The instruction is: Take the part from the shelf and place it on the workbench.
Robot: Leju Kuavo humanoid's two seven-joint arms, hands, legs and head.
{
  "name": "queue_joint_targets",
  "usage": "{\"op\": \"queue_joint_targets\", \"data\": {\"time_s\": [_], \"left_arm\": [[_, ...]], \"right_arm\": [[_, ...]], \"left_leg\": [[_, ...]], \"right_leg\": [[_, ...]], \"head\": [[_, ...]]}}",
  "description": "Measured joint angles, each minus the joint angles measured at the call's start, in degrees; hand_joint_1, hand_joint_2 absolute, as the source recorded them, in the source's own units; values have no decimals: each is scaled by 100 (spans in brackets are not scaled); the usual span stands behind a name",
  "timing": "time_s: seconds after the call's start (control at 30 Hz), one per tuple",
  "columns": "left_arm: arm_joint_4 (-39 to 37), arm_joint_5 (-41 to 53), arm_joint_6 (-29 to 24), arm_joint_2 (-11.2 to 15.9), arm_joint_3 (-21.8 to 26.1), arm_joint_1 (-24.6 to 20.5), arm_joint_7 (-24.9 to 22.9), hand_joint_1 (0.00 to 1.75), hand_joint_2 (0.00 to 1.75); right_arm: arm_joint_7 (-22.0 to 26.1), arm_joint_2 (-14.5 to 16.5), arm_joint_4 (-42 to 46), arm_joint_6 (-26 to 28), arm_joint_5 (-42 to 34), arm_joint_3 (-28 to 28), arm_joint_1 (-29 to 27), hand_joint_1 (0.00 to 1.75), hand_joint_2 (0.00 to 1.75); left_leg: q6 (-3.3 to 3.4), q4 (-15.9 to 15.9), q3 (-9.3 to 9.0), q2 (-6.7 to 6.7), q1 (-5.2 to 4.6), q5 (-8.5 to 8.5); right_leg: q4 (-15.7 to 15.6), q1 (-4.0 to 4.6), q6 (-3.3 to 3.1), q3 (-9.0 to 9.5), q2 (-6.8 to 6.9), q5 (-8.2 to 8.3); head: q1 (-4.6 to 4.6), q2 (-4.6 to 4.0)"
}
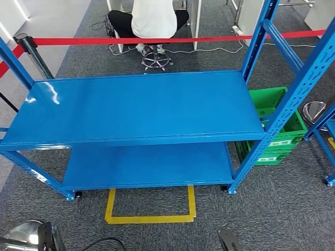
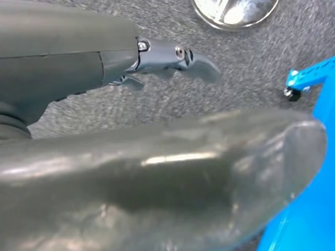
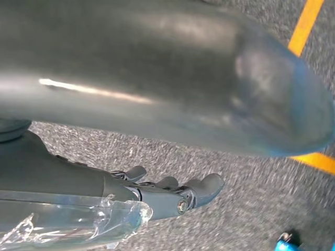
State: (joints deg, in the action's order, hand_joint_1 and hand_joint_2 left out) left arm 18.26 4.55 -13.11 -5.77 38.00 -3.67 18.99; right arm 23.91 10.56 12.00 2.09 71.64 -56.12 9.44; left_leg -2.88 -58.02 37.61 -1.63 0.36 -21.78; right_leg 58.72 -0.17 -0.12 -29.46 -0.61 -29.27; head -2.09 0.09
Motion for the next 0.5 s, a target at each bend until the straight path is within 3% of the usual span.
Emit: {"op": "queue_joint_targets", "data": {"time_s": [0.1, 0.13, 0.17, 0.2, 0.3, 0.37, 0.43, 0.5], "left_arm": [[1, 63, 6, -1, 27, -9, -30, 0, 0], [1, 90, 6, -1, 40, -10, -52, 0, 0], [1, 116, 6, -2, 55, -8, -72, 0, 0], [1, 143, 6, -3, 71, -6, -95, 0, 0], [1, 209, -6, -3, 118, -16, -146, 0, 0], [1, 244, -26, -3, 151, -31, -182, 0, 0], [1, 273, -45, -8, 191, -36, -214, 0, 0], [1, 289, -61, -12, 219, -29, -234, 0, 0]], "right_arm": [[-103, -5, 0, -18, -16, -2, -14, 0, 0], [-129, -7, 0, -24, -15, -2, -29, 0, 0], [-156, -8, 0, -30, -14, -3, -40, 0, 0], [-184, -9, 0, -34, -14, -3, -47, 0, 0], [-259, -9, 0, -37, -16, -3, -32, 0, 0], [-291, -9, 0, -41, -16, -3, -23, 0, 87], [-309, -9, 0, -48, -16, -2, -25, 0, 175], [-317, -9, 0, -52, -14, -1, -26, 0, 175]], "left_leg": [[-63, -997, 381, 83, 3, -649], [-72, -1325, 488, 88, 3, -783], [-71, -1486, 515, 89, 2, -810], [-61, -1450, 444, 89, 1, -738], [22, -427, -205, 109, -22, -296], [85, 44, -466, 128, -46, -240], [88, 167, -499, 125, -45, -267], [69, 195, -497, 117, -40, -268]], "right_leg": [[-3, -1, -57, -79, 42, 83], [-1, 2, -57, -103, 60, 97], [0, 4, -55, -121, 77, 107], [2, 6, -52, -132, 91, 114], [7, 17, -29, -135, 107, 113], [11, 37, 18, -148, 109, 115], [12, 55, 18, -164, 112, 120], [4, 61, -11, -171, 114, 124]], "head": [[-14, 0], [-14, 0], [-14, 0], [-13, 0], [-14, 0], [-10, 0], [-3, -1], [0, -1]]}}
